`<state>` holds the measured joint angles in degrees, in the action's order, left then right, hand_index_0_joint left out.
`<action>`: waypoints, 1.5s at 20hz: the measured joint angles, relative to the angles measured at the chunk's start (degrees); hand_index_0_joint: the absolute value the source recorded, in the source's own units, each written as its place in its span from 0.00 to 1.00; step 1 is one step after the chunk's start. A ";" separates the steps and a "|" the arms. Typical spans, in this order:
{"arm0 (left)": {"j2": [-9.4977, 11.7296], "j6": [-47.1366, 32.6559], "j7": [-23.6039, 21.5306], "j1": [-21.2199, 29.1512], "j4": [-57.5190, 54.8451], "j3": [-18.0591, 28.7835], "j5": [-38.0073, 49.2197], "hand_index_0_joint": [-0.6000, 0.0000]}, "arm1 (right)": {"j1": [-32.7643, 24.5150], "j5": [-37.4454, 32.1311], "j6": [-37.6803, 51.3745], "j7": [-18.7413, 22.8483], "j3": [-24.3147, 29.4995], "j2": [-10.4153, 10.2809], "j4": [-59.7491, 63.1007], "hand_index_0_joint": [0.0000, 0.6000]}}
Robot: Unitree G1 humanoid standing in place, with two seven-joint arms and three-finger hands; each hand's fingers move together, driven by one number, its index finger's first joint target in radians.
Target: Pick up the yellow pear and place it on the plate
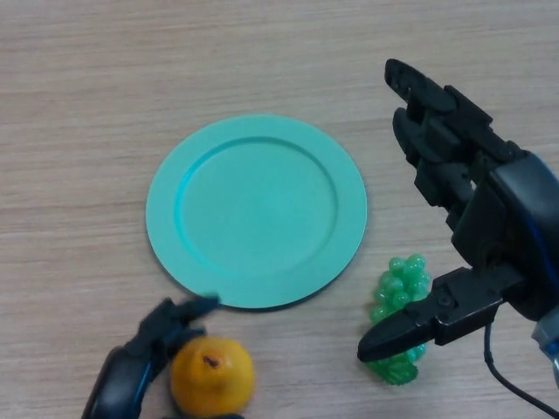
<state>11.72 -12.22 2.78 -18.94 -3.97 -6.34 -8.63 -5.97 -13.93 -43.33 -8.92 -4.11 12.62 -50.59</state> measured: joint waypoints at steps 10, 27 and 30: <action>1.20 10.75 3.39 -3.77 -15.42 -0.73 -0.69 0.00 | 0.17 -0.05 -1.09 1.67 -0.11 0.02 -1.65 0.17; 1.83 7.88 7.43 30.50 3.75 6.67 -6.03 0.00 | 0.65 -0.08 -1.55 4.06 -0.54 -0.40 -2.00 0.00; 1.83 5.40 2.14 34.53 15.37 6.60 -6.28 0.00 | 1.25 -0.05 -1.55 4.08 1.35 -0.33 -2.10 0.00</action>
<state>13.55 -6.81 4.92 15.59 11.41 0.26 -14.91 -4.73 -13.99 -44.88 -4.84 -2.76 12.29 -52.69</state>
